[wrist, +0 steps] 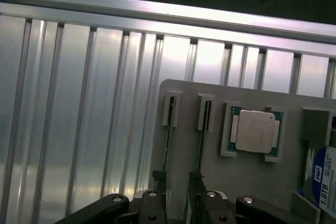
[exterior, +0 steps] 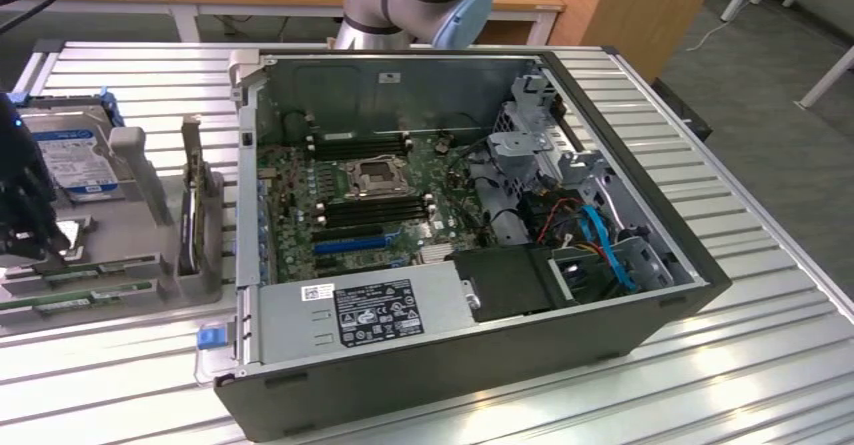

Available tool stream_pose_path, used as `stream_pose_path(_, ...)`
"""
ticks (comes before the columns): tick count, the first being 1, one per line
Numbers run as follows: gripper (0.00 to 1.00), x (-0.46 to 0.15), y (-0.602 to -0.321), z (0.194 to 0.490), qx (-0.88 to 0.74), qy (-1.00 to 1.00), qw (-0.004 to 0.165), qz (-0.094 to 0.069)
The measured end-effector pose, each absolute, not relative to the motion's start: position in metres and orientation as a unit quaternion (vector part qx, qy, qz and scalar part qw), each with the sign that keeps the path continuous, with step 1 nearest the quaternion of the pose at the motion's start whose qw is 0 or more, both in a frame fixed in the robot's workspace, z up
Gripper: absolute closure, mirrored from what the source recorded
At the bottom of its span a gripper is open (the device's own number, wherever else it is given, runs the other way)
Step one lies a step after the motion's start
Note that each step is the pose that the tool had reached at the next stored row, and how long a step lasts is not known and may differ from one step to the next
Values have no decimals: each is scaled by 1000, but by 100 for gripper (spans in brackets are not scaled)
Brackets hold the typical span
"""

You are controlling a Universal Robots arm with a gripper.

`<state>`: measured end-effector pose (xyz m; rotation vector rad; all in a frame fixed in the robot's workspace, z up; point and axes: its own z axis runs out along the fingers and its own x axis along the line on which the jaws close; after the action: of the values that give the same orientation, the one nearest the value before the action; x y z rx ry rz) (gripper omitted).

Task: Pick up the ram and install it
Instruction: 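Pick up the ram and move it above insertion slot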

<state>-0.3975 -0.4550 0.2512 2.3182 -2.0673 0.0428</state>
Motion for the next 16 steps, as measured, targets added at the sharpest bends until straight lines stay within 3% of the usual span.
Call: stream_pose_path(16, 68, -410, -469, 226, 745, -667, 21, 16)
